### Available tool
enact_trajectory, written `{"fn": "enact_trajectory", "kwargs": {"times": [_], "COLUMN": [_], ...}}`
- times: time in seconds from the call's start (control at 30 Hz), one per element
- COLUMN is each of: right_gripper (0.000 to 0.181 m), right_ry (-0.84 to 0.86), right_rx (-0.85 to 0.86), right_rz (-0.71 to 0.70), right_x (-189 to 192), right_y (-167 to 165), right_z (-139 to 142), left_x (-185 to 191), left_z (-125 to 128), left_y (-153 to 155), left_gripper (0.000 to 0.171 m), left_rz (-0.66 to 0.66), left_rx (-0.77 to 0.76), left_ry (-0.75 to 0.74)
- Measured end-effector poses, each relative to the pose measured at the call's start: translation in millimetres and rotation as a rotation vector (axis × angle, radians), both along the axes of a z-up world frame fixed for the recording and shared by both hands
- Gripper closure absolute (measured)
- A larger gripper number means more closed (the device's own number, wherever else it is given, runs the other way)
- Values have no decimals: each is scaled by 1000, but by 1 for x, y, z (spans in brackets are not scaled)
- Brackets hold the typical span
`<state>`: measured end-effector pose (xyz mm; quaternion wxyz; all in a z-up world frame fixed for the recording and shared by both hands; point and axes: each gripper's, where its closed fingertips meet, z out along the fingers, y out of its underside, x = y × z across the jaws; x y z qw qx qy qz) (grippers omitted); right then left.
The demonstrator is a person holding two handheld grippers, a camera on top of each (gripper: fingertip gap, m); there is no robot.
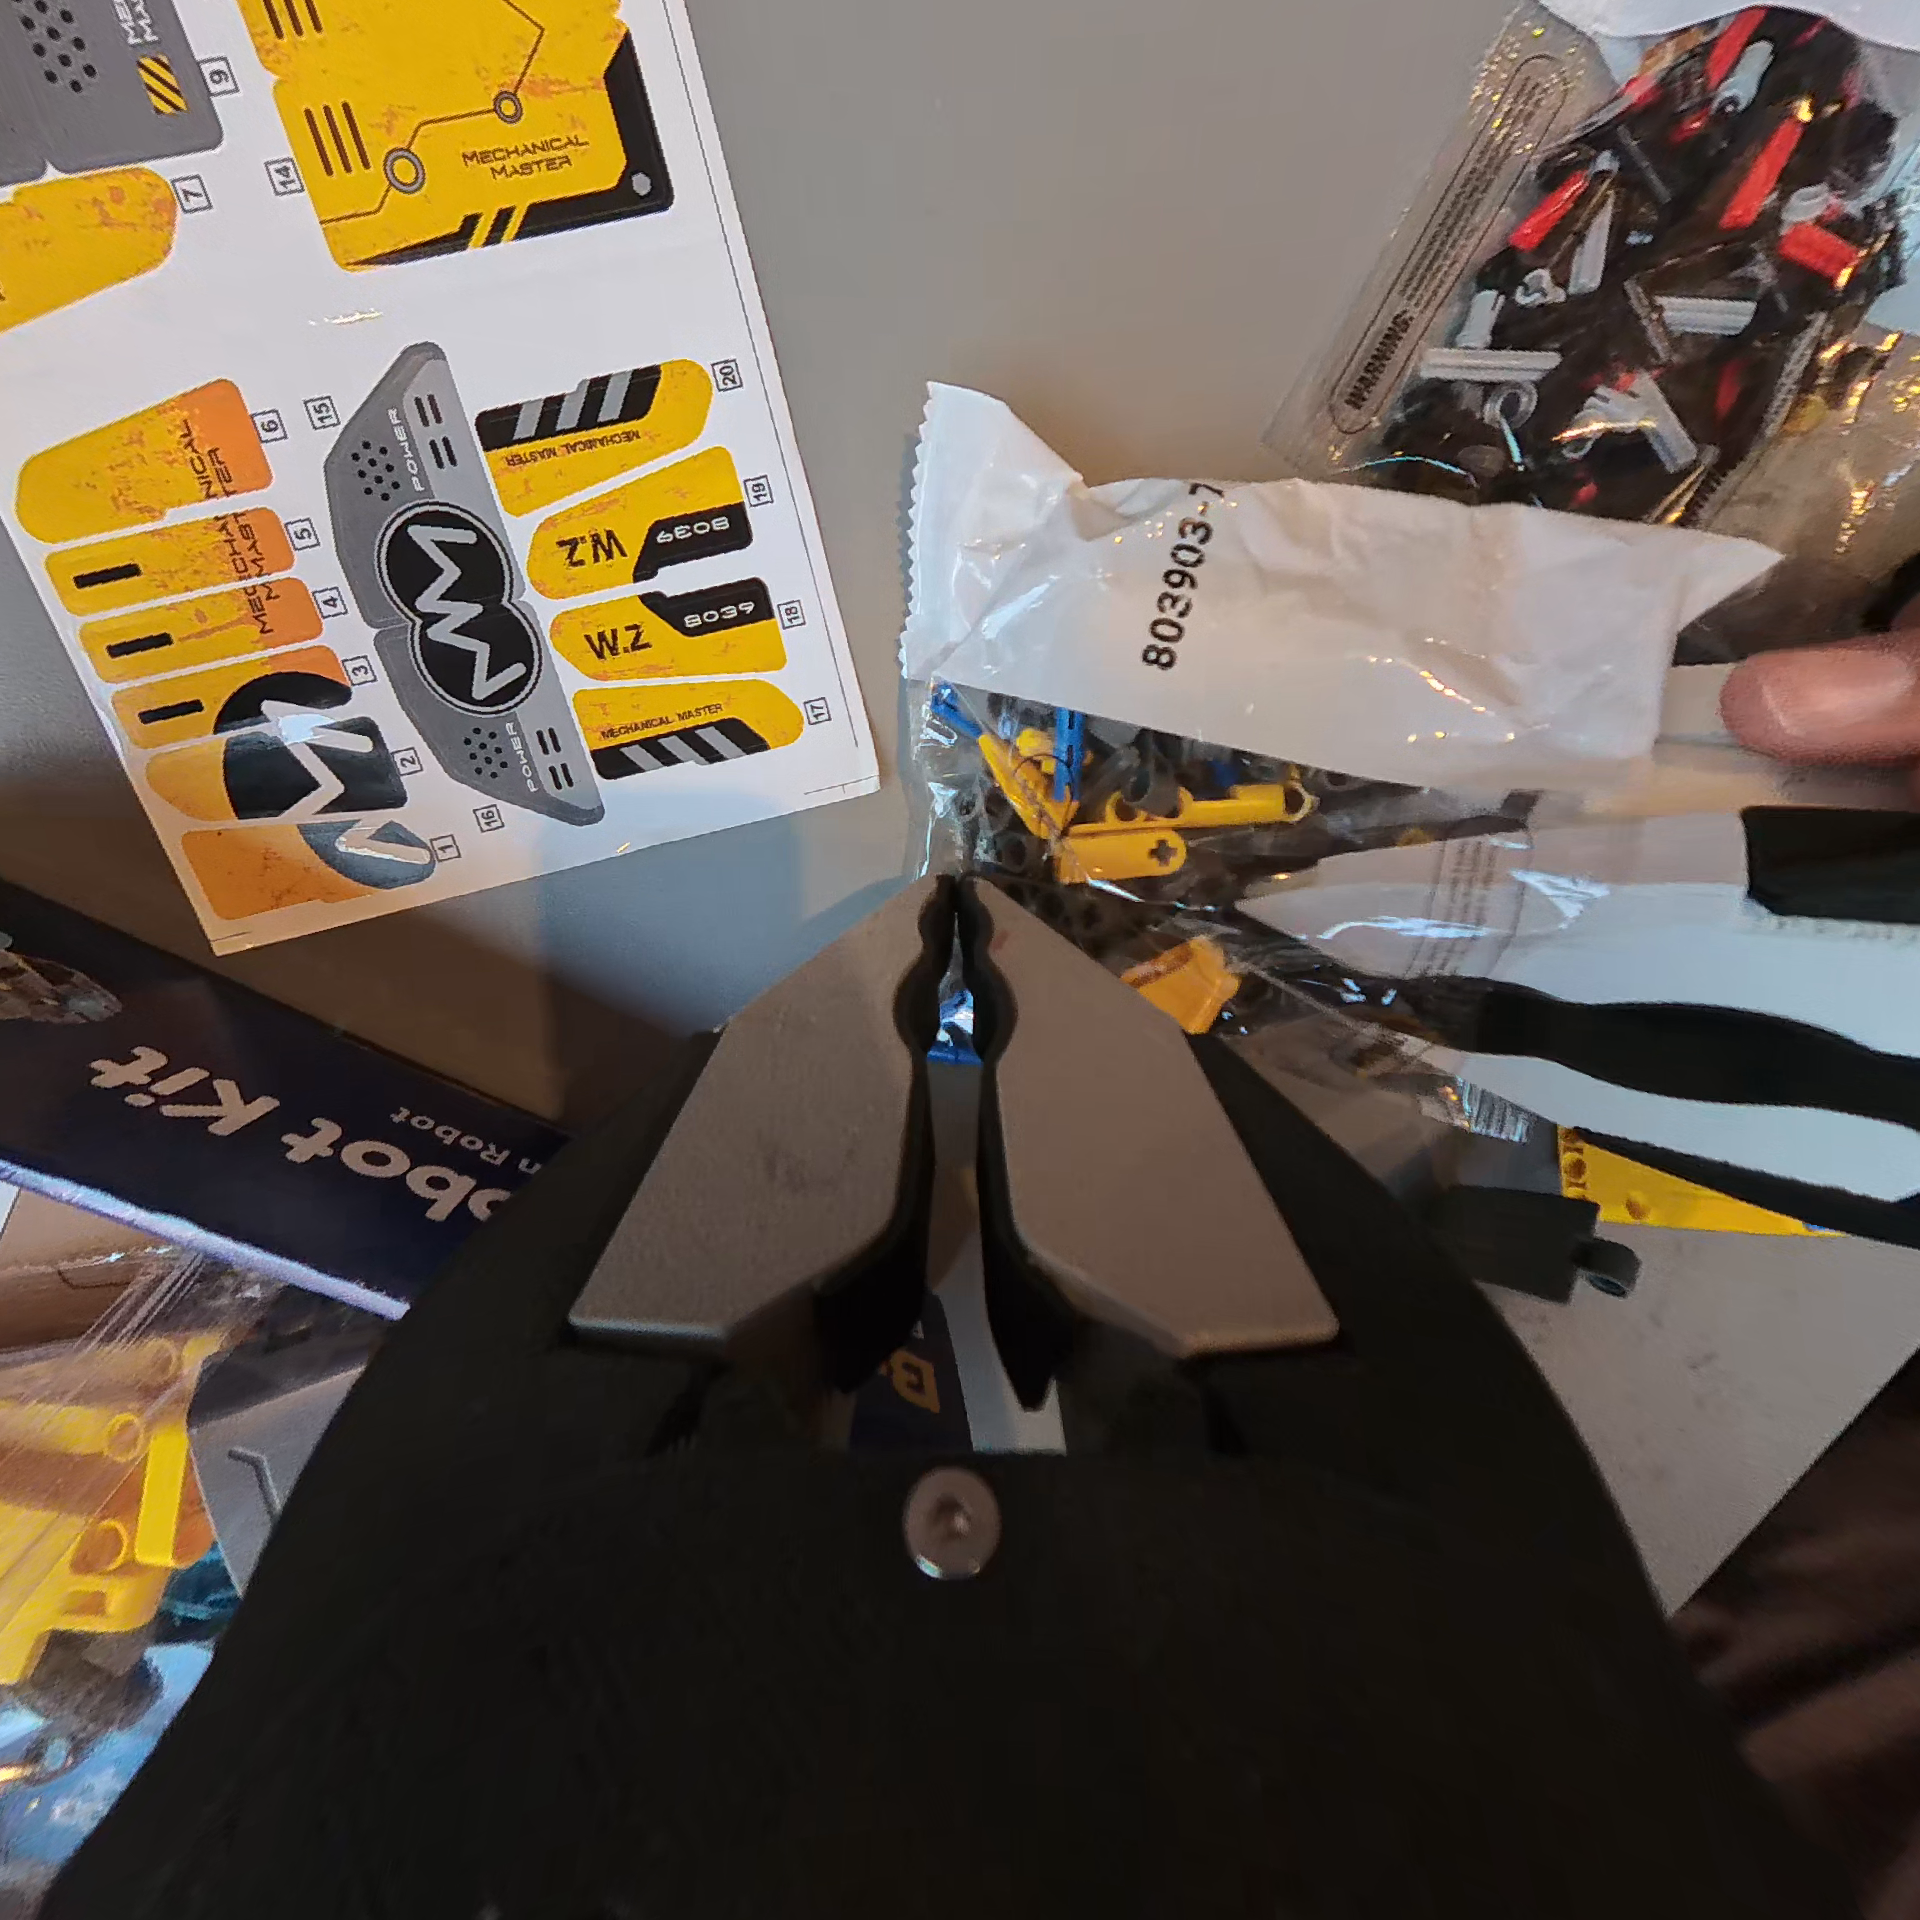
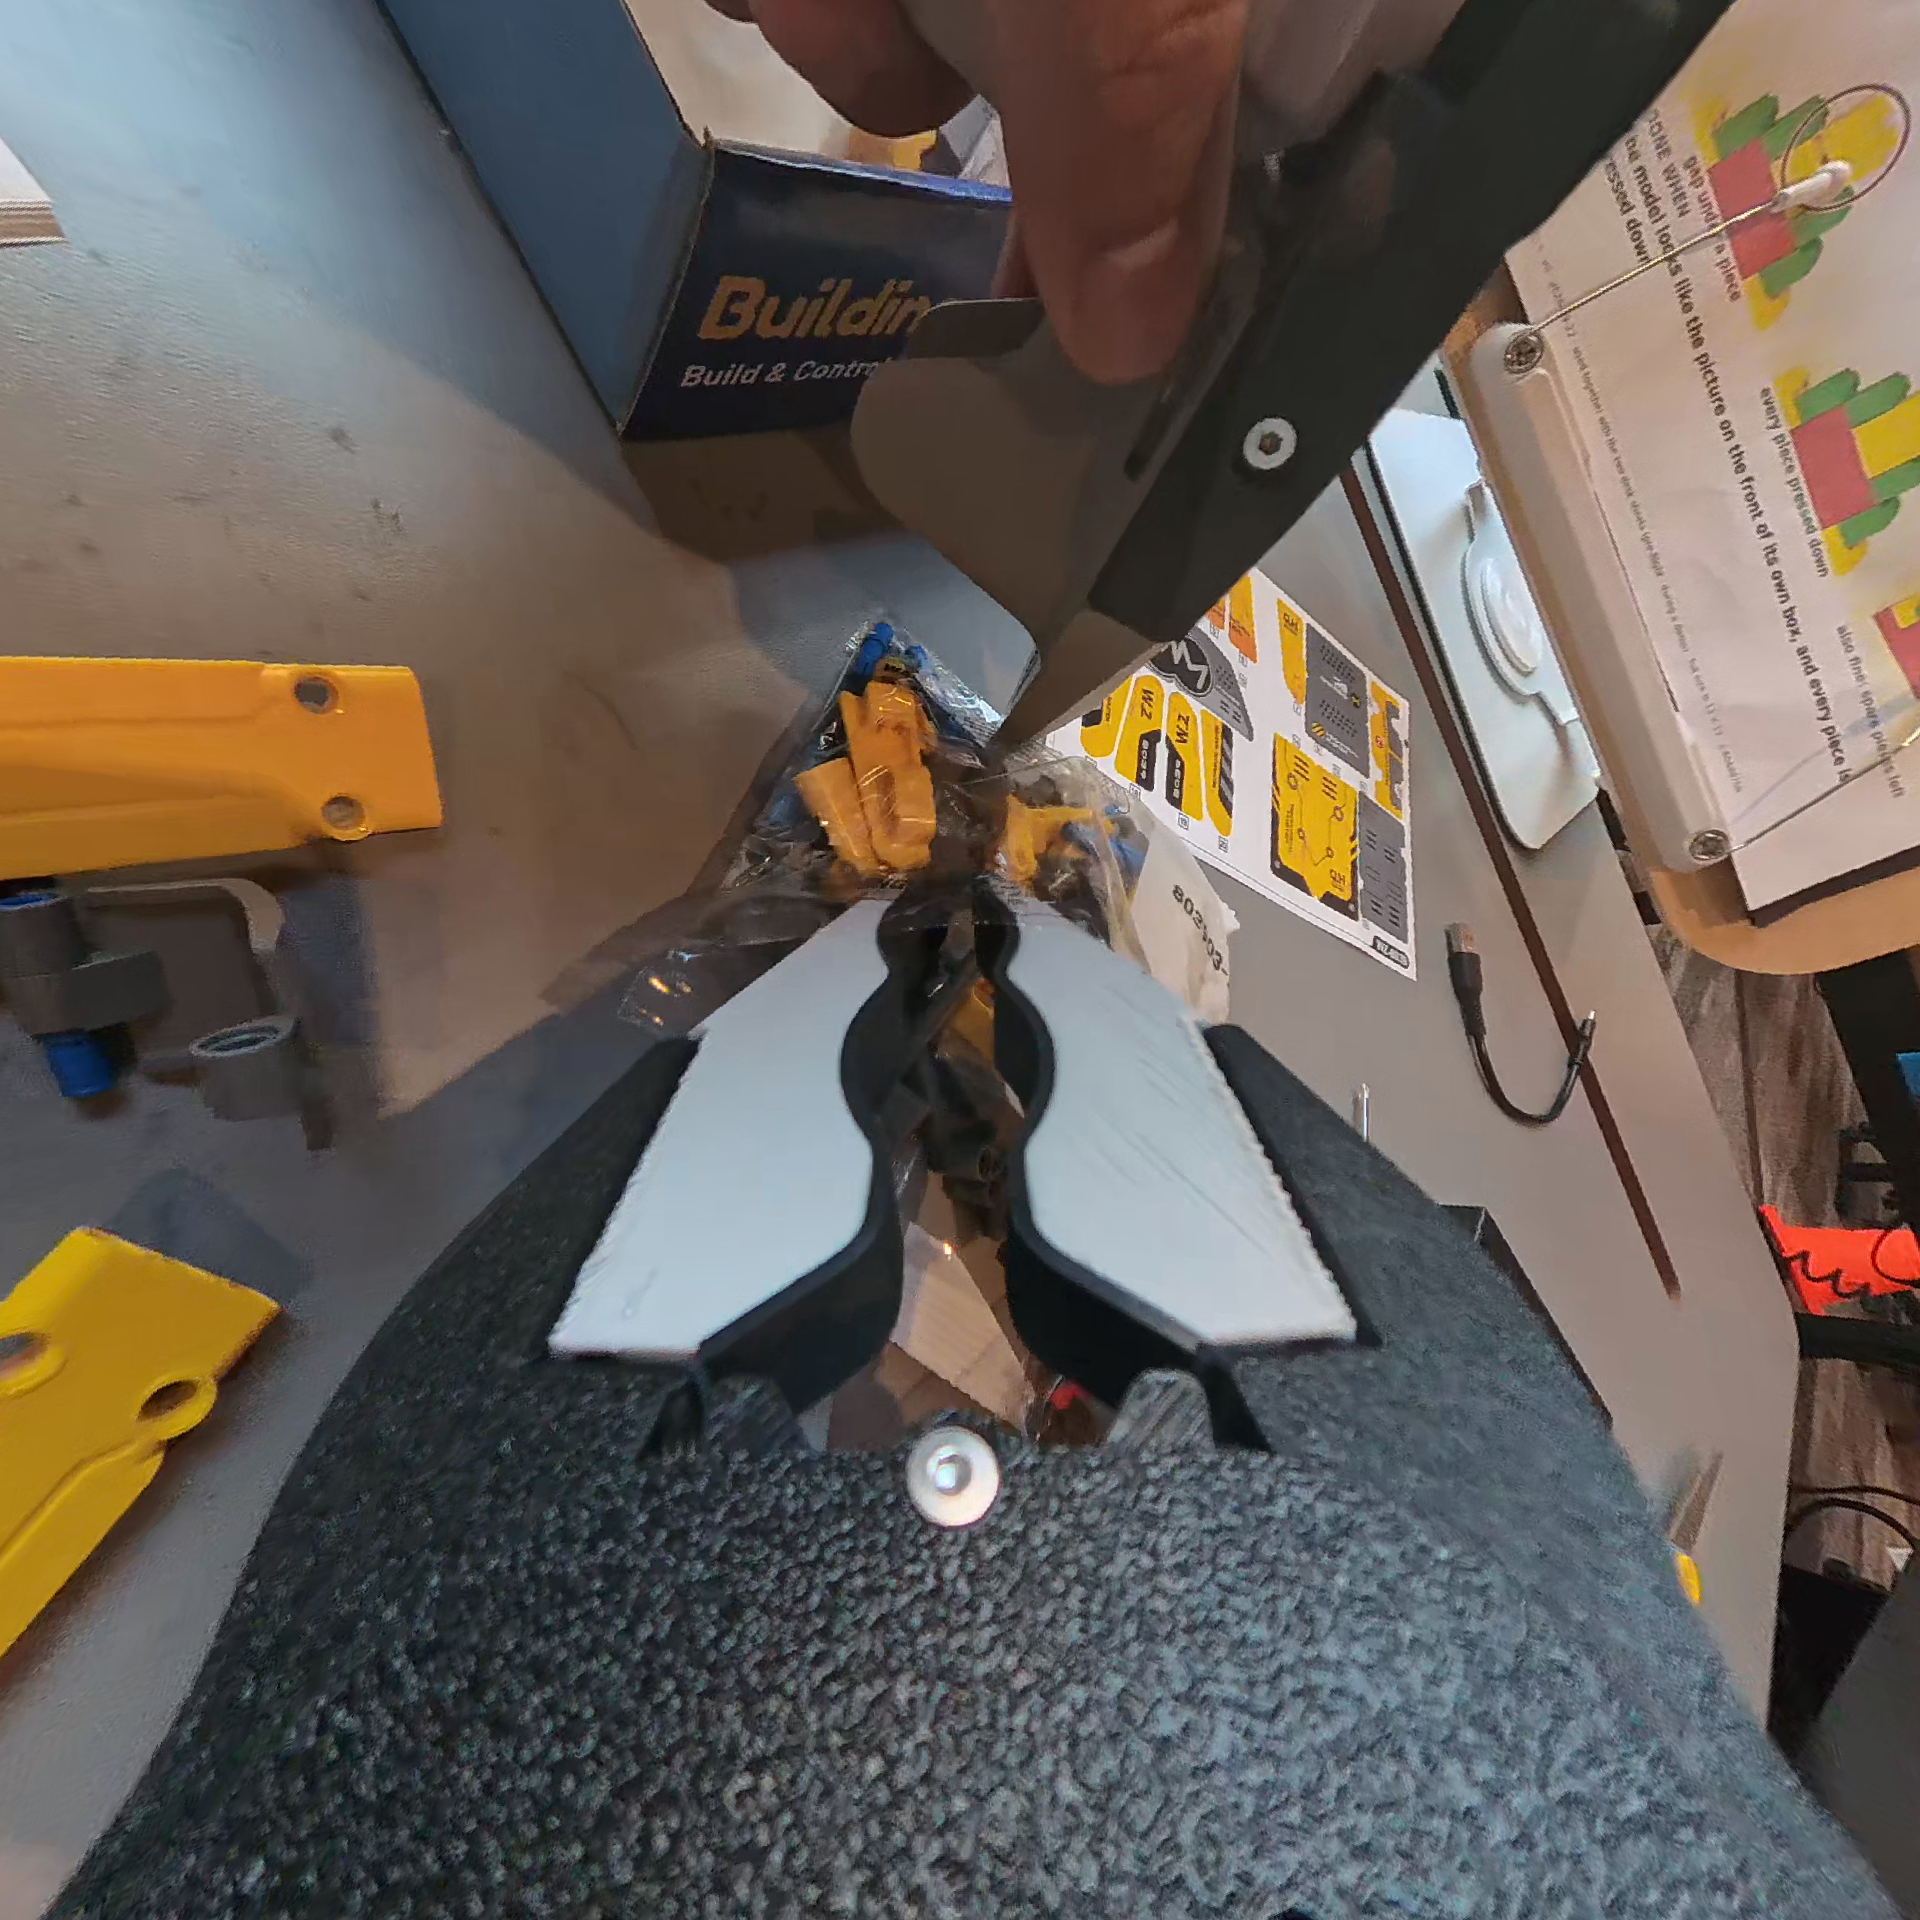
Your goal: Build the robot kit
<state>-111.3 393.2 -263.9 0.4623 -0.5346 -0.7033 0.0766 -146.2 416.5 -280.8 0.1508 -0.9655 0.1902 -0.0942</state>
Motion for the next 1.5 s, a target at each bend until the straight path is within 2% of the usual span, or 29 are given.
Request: {"fn": "enact_trajectory", "kwargs": {"times": [0.3,0.47,0.6,0.8,0.93,1.03,1.1,1.2,1.3,1.4,1.5], "right_gripper": [173,173,173,173,173,173,173,173,174,174,173], "right_ry": [25,16,36,83,141,212,267,358,441,428,376], "right_rx": [6,34,20,-54,-172,-269,-328,-388,-449,-503,-510], "right_rz": [-22,-70,-106,-170,-219,-280,-339,-443,-494,-475,-445], "right_x": [12,33,52,88,118,145,166,201,225,228,215], "right_y": [-6,-12,-20,-34,-41,-38,-31,-15,-9,-15,-24], "right_z": [11,19,27,32,36,38,42,52,68,68,54], "left_x": [-1,-2,-1,-4,7,29,43,60,67,70,68], "left_z": [1,11,28,76,122,145,151,141,117,81,50], "left_y": [2,9,14,7,-20,-63,-95,-142,-178,-201,-212], "left_gripper": [171,167,156,158,156,143,139,139,139,138,139], "left_rz": [24,32,59,113,117,100,70,22,-6,-1,0], "left_rx": [19,102,165,314,430,479,525,559,573,540,563], "left_ry": [-20,17,10,-19,-135,-303,-382,-407,-366,-332,-257]}}
